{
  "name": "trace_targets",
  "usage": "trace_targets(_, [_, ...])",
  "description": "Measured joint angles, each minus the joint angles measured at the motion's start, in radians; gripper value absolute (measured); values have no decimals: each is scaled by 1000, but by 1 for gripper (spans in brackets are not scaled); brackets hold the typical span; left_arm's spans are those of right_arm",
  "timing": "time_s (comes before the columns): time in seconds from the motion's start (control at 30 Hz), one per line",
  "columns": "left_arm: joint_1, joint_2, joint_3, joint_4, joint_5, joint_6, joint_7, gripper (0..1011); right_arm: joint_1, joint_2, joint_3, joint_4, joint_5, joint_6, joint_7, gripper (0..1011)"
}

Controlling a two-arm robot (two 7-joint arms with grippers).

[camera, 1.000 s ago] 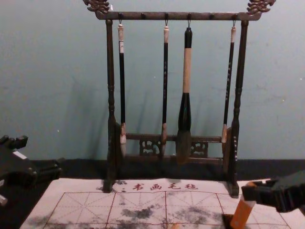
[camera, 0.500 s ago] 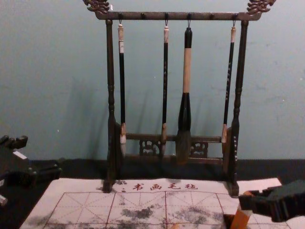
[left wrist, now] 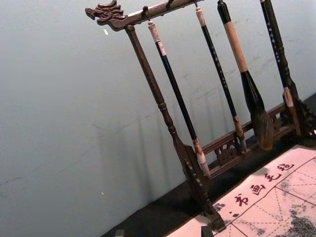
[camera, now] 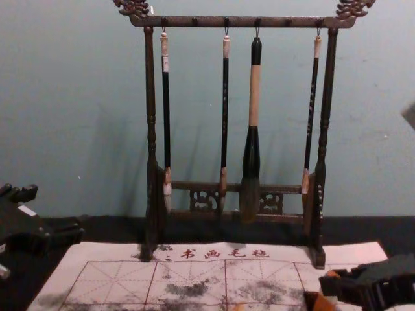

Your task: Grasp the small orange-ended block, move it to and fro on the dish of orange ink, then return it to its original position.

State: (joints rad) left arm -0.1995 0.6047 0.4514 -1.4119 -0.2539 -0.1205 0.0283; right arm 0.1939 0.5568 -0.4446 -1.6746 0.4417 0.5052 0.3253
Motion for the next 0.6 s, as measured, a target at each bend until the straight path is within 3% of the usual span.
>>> trace_targets(0.37, [0,0,0,0,0,0,0,1001,0,1,0,-2,2,0,0,143])
trace_targets(0.6, [0,0,0,0,0,0,0,1001,0,2,1,-3,3,0,0,309])
